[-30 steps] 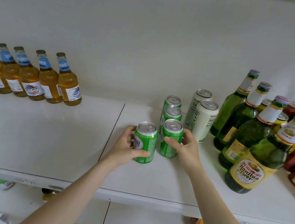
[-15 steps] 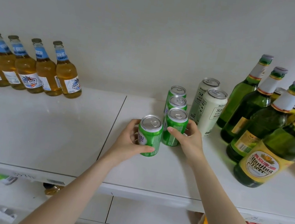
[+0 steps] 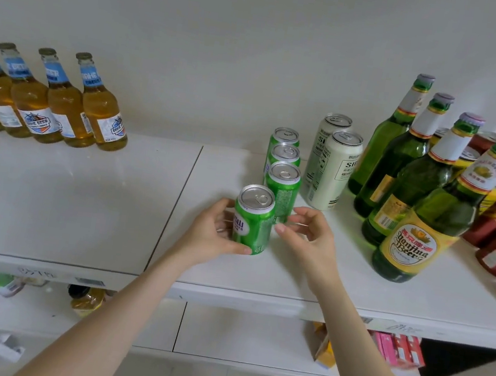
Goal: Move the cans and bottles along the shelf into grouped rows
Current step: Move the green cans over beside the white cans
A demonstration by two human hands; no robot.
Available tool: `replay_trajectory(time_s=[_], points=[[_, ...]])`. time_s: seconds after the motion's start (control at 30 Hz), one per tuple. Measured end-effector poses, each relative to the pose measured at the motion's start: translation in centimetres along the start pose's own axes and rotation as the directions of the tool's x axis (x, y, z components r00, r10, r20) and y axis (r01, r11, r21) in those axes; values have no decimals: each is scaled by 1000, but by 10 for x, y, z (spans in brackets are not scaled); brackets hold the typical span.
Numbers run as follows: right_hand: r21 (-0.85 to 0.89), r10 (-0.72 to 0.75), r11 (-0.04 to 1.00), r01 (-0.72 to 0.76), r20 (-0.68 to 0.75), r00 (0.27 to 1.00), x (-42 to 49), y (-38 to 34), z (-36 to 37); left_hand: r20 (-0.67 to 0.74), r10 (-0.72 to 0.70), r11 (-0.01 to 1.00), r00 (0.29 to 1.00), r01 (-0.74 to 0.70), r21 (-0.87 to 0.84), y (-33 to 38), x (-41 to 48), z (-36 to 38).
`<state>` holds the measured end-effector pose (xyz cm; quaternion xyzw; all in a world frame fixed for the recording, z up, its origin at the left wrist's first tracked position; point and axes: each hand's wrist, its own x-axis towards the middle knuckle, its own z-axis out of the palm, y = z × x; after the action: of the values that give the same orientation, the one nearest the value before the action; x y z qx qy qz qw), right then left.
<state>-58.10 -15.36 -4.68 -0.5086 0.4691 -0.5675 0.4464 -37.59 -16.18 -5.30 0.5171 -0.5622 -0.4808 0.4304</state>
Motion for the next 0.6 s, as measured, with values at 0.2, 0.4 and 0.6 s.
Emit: replay_trajectory(time_s=[0.2,0.4,0.6], points=[[-45,-18,999,25,149,989,-13,-7,-12,78,11,1000,997,-10,-17,5,-10,31],[-77,-15,997,27,144,989,-12,-9,-26,98,11,1000,995,-8,-25,9,-9,44],[-84,1,996,9,122,992,3,-12,-20,55,24,999,998,-22,-39,11,4,43]])
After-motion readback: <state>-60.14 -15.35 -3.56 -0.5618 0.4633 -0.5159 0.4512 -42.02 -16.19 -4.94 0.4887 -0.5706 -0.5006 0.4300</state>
